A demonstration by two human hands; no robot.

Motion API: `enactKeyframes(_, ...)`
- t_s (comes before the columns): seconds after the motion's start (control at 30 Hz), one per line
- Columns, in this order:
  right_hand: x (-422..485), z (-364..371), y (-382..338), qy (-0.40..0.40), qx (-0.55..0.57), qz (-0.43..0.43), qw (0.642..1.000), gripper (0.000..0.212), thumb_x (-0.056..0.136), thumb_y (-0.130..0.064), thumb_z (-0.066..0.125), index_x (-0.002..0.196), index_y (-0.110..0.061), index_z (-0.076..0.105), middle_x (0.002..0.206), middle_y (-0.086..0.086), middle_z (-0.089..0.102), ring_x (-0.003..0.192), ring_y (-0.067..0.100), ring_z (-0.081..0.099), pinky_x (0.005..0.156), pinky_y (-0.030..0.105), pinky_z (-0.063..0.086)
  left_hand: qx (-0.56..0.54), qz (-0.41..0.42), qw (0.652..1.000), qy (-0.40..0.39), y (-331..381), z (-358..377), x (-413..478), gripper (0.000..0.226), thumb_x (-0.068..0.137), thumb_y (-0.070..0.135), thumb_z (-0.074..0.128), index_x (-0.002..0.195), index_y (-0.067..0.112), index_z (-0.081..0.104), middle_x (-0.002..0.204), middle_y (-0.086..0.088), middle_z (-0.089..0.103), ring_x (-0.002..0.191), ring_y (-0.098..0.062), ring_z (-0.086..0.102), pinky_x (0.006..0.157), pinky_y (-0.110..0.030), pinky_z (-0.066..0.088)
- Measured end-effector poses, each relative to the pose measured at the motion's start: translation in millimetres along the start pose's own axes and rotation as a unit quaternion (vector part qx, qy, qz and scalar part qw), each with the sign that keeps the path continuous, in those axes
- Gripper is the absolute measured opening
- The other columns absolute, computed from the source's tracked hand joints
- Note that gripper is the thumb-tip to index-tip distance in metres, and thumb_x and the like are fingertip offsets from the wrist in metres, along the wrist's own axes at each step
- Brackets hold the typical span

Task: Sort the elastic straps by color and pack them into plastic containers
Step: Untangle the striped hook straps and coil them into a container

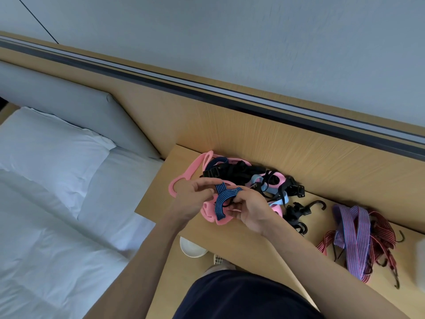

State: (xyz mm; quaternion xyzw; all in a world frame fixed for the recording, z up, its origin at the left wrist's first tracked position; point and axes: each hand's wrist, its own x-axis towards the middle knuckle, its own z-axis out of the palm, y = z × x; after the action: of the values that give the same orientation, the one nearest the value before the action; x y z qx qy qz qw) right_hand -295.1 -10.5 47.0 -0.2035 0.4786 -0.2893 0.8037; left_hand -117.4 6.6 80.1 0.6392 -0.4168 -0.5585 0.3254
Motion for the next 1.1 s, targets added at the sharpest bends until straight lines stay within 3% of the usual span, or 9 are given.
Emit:
enactKeyframes(0.1,1,0,5,-0.037,-0.106,-0.012,0.994,0.030,0.092,0.010,0.053,0.116,-0.003,0.064,0.091,0.012,0.070,0.081,0.024,0.063,0.072,0.037,0.053,0.033,0.019,0.999,-0.013,3,7,0,0.043,0.092,-0.010,0.050,0.113,0.019,0.074,0.104,0.005,0.077,0.103,-0.008,0.070,0.085,-0.021,0.056)
enactKeyframes(0.2,3,2,10,0.015,-0.178,-0.042,0.983,0.019,0.098,0.004,0.055,0.109,-0.004,0.068,0.087,0.011,0.070,0.075,0.020,0.061,0.071,0.035,0.054,0.037,0.021,0.999,-0.017,4,7,2,0.051,0.088,-0.017,0.045,0.120,0.016,0.068,0.106,0.002,0.078,0.099,-0.009,0.071,0.082,-0.021,0.057)
enactKeyframes(0.37,4,-1,8,0.039,-0.110,-0.040,0.992,0.027,0.103,0.001,0.043,0.096,-0.008,0.068,0.069,0.004,0.066,0.056,0.011,0.057,0.058,0.028,0.048,0.080,0.017,0.996,0.026,-6,1,2,0.042,0.084,-0.017,0.045,0.108,0.013,0.060,0.107,-0.004,0.070,0.102,-0.018,0.066,0.077,-0.019,0.054)
enactKeyframes(0.5,5,-5,4,0.045,-0.059,-0.034,0.997,0.033,0.104,0.001,0.036,0.110,-0.008,0.067,0.075,0.002,0.073,0.063,0.012,0.064,0.059,0.029,0.051,0.185,-0.040,0.981,0.046,-31,2,1,0.019,0.092,0.013,0.061,0.109,0.014,0.053,0.110,-0.005,0.059,0.103,-0.024,0.059,0.083,-0.034,0.050)
enactKeyframes(0.63,5,-9,4,0.046,-0.051,-0.039,0.997,0.035,0.104,0.002,0.036,0.112,-0.010,0.067,0.074,0.000,0.073,0.058,0.007,0.065,0.052,0.023,0.051,0.105,-0.153,0.982,0.030,-39,8,-4,0.042,0.094,0.049,0.065,0.113,0.015,0.051,0.095,-0.010,0.074,0.080,-0.016,0.071,0.075,-0.037,0.058)
enactKeyframes(0.87,4,-5,11,0.035,-0.232,-0.094,0.968,0.031,0.099,0.008,0.046,0.092,-0.015,0.066,0.078,0.003,0.071,0.062,0.005,0.066,0.053,0.018,0.050,0.059,-0.157,0.985,0.041,-52,18,-13,0.030,0.092,0.023,0.072,0.114,0.014,0.055,0.096,-0.015,0.074,0.077,-0.022,0.068,0.081,-0.044,0.059)
enactKeyframes(1.0,5,-8,17,0.026,-0.314,-0.127,0.940,0.025,0.099,0.006,0.048,0.099,-0.012,0.066,0.094,0.017,0.068,0.077,0.020,0.061,0.066,0.032,0.048,0.028,-0.172,0.984,0.040,-55,12,-16,0.027,0.089,0.015,0.070,0.113,0.015,0.057,0.094,-0.013,0.075,0.081,-0.022,0.070,0.080,-0.041,0.061)
enactKeyframes(1.1,4,-9,14,0.047,-0.305,-0.134,0.942,0.034,0.097,0.009,0.048,0.095,-0.019,0.068,0.087,0.008,0.070,0.075,0.018,0.060,0.066,0.033,0.047,0.011,-0.192,0.980,0.045,-57,4,-15,0.024,0.089,0.010,0.060,0.112,0.016,0.057,0.099,-0.012,0.072,0.087,-0.021,0.068,0.078,-0.039,0.061)
